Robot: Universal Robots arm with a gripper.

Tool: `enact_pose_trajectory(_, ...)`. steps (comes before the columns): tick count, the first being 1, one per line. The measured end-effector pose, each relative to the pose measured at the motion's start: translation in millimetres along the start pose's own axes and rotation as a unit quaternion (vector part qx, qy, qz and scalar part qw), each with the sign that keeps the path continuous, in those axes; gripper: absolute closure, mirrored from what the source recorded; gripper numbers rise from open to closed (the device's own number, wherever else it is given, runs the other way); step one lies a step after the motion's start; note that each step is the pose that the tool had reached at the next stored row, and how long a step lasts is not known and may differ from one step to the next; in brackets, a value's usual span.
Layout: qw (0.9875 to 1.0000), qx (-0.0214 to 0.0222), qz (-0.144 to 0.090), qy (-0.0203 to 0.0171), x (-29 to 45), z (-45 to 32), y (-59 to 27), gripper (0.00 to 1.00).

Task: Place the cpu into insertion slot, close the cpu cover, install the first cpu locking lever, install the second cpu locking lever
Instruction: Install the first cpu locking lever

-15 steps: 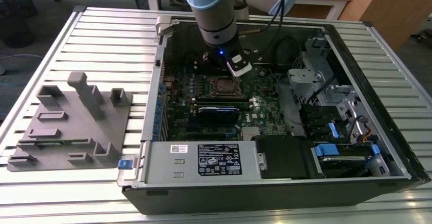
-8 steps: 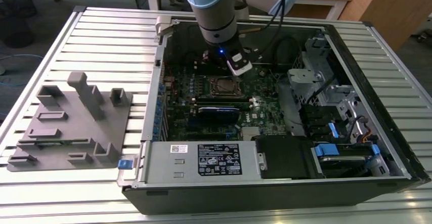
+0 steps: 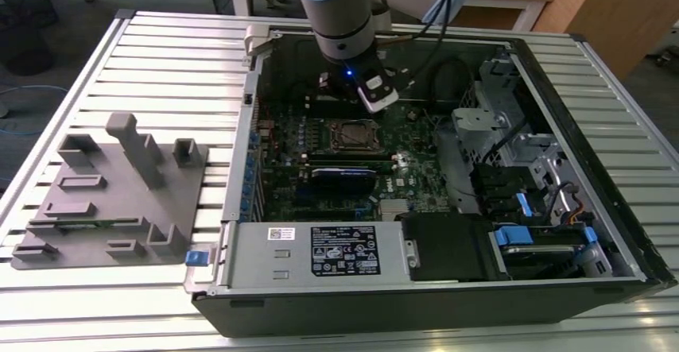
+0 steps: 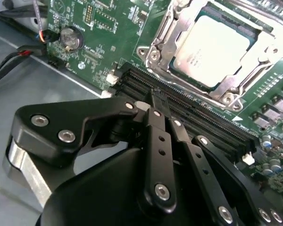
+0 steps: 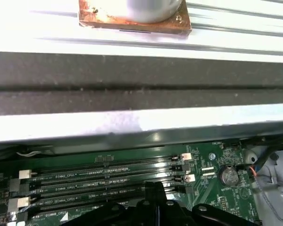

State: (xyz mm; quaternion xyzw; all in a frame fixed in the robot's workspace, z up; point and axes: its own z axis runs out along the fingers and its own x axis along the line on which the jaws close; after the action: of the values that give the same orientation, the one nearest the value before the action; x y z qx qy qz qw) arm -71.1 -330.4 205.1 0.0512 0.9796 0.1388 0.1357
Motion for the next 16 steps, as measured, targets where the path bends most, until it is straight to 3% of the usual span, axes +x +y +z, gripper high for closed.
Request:
enact_pose_trajectory(1, 1.0000, 0.0039, 0.001, 0.0028, -0.2, -0.1, 0.0, 0.89)
enact_pose_trajectory(5, 0.9995, 0.0236, 0.007, 0.0216, -0.5, -0.2, -0.3, 0.89)
enact_pose_trajectory(7, 0.9989, 0.0347, 0.009, 0.0289, -0.6, -0.2, -0.4, 0.89)
enact_pose_trajectory(12, 0.9969, 0.0668, 0.009, 0.0400, -0.7, -0.4, -0.8, 0.89)
enact_pose_trajectory(16, 0.9944, 0.0933, 0.009, 0.0480, -0.8, -0.4, -1.1, 0.89)
